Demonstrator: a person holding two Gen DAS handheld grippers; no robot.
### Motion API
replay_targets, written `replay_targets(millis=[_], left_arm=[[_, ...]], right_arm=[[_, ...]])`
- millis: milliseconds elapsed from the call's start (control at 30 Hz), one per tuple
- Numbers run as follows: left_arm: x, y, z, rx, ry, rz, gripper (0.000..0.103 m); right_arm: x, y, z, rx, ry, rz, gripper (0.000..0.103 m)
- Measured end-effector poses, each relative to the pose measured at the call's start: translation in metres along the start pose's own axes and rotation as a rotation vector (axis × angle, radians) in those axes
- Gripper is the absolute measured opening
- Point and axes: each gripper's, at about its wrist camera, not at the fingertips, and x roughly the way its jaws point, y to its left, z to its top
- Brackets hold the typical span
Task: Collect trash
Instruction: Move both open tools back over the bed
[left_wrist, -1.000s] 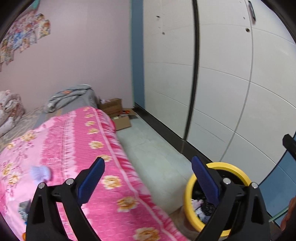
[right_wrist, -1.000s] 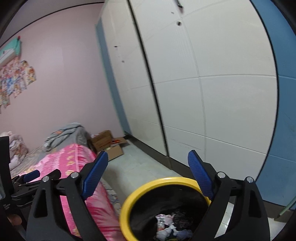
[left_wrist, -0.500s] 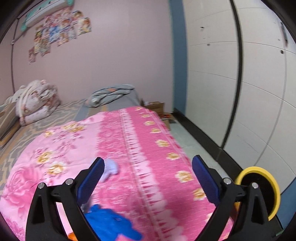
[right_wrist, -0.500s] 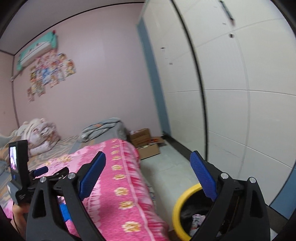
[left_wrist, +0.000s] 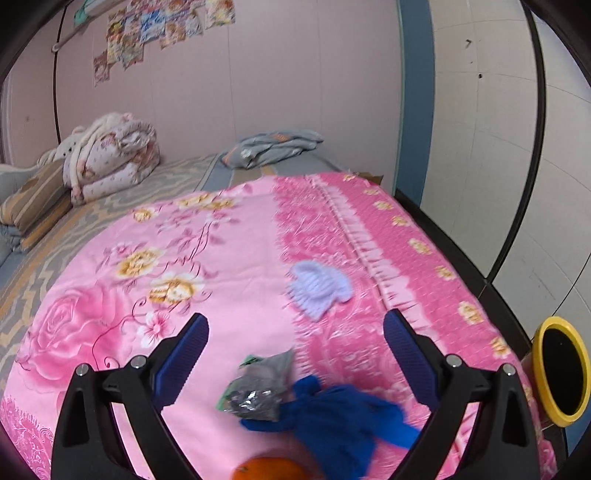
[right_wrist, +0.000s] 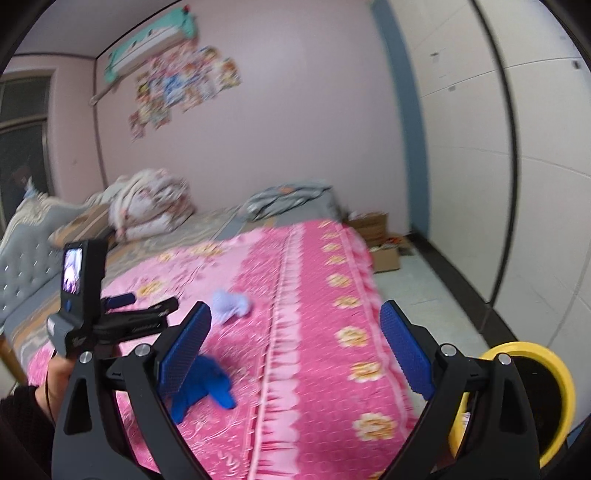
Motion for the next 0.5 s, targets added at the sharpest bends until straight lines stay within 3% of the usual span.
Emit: replay_targets(millis=[233,500], left_arm=[[0.030,0.030,-0.017,0.001,0.064,-0.016,0.092],[0.062,0.043,-0.037,0.024,0.141,-0.028,0.092]], right_arm=[[0.052,0.038,-0.026,-0.045,0.142,0.137,0.089],[0.097,0.070,-0.057,-0.115,0.280,0.220,0.088]])
